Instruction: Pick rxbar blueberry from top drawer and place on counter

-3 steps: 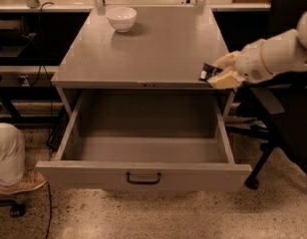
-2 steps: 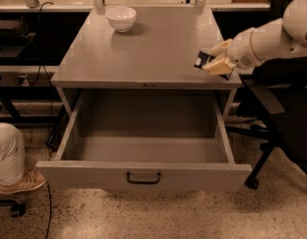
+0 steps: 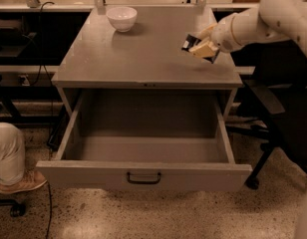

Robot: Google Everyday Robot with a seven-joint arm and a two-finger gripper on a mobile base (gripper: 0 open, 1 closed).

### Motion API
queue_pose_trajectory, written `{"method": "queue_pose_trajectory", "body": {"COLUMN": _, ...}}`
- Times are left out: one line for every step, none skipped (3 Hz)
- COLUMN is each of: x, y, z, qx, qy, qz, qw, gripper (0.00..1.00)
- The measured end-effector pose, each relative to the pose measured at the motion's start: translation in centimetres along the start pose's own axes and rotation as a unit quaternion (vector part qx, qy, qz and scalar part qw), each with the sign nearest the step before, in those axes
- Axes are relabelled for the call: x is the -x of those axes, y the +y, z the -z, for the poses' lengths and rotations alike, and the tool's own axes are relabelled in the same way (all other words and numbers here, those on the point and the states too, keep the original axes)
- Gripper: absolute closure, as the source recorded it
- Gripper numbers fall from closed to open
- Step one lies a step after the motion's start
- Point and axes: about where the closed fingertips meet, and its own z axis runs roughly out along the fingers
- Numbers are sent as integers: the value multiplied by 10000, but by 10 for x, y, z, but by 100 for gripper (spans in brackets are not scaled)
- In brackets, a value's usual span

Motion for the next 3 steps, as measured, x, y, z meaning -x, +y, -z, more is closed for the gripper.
{"method": "queue_pose_trajectory", "body": {"x": 10, "y": -16, "z": -26, "qx": 32, "qy": -71, "qz": 16, "qw": 10000, "gripper": 59}}
{"method": "queue_pose_trajectory", "body": {"x": 15, "y": -23, "z": -46, "qx": 97, "qy": -125, "qz": 17, "qw": 9999, "gripper": 35}}
{"method": "queue_pose_trajectory", "body": {"x": 18, "y": -27, "z": -55, "qx": 98, "qy": -132, "qz": 24, "qw": 9999, "gripper": 5}}
